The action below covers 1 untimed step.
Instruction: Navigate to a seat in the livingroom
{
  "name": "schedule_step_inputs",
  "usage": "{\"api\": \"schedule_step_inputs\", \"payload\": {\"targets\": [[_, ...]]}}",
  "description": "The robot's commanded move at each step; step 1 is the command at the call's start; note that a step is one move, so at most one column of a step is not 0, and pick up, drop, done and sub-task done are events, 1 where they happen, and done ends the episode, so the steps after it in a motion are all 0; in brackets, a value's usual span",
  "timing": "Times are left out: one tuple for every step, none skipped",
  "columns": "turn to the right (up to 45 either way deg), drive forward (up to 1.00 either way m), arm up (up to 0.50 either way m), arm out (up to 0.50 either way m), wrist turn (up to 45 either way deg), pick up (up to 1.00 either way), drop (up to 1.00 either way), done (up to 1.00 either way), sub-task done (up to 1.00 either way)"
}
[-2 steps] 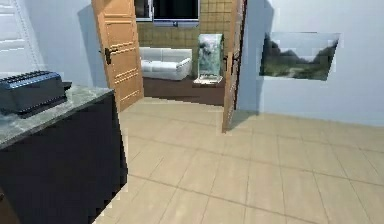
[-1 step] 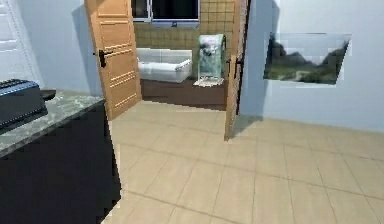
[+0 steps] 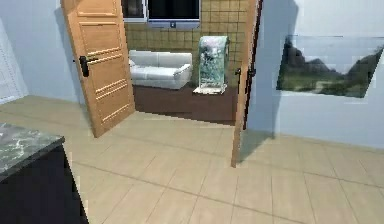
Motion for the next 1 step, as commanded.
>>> {"api": "schedule_step_inputs", "payload": {"targets": [[-9.0, 0.00, 0.00, 0.00, 0.0, 0.00, 0.00, 0.00, 0.00]]}}
